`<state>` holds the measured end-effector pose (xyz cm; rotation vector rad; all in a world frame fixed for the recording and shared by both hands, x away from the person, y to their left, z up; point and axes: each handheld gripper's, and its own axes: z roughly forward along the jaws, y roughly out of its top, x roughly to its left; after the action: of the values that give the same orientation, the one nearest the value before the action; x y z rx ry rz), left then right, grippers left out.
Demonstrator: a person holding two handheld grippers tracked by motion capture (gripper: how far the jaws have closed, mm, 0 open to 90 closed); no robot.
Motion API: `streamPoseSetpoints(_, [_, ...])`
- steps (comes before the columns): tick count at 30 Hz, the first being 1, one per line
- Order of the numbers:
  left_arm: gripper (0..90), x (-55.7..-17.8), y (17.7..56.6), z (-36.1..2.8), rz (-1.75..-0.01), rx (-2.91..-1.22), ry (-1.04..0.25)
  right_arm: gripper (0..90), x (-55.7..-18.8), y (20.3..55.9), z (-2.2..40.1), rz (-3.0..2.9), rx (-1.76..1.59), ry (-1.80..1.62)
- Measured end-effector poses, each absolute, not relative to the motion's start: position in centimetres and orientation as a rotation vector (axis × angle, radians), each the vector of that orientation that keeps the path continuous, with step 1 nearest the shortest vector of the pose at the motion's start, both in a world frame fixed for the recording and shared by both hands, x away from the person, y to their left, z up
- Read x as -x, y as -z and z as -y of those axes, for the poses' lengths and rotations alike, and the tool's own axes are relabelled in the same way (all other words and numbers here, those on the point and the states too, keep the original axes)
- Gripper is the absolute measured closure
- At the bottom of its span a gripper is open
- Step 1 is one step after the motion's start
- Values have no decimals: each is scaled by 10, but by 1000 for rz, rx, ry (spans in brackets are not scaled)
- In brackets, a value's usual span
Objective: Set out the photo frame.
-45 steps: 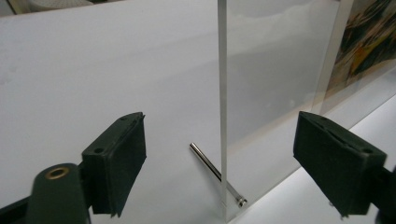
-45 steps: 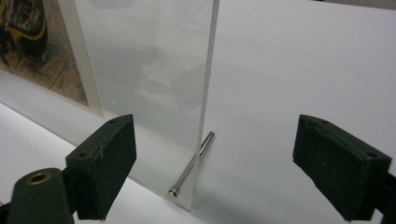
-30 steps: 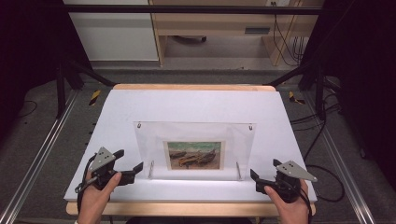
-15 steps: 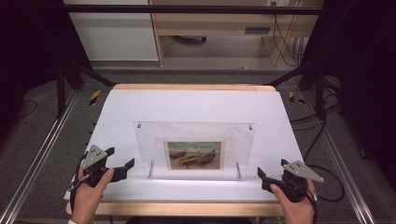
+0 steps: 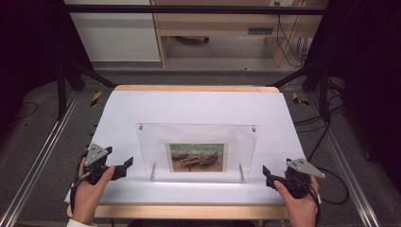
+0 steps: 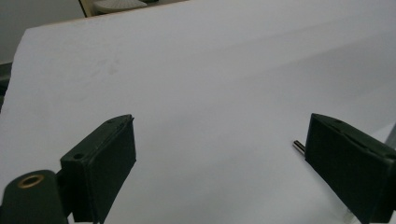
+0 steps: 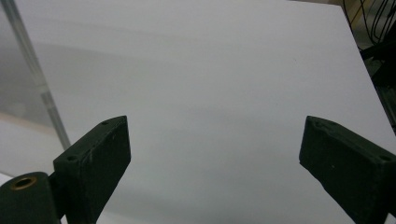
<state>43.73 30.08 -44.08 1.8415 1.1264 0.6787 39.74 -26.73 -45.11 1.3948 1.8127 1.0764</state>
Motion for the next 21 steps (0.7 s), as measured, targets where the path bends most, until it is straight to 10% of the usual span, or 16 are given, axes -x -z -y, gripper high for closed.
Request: streamPoseSetpoints(21, [82,-467,460,-296,-1194,-1923,-655,105,-436,466,262,-1888,-1441,-976])
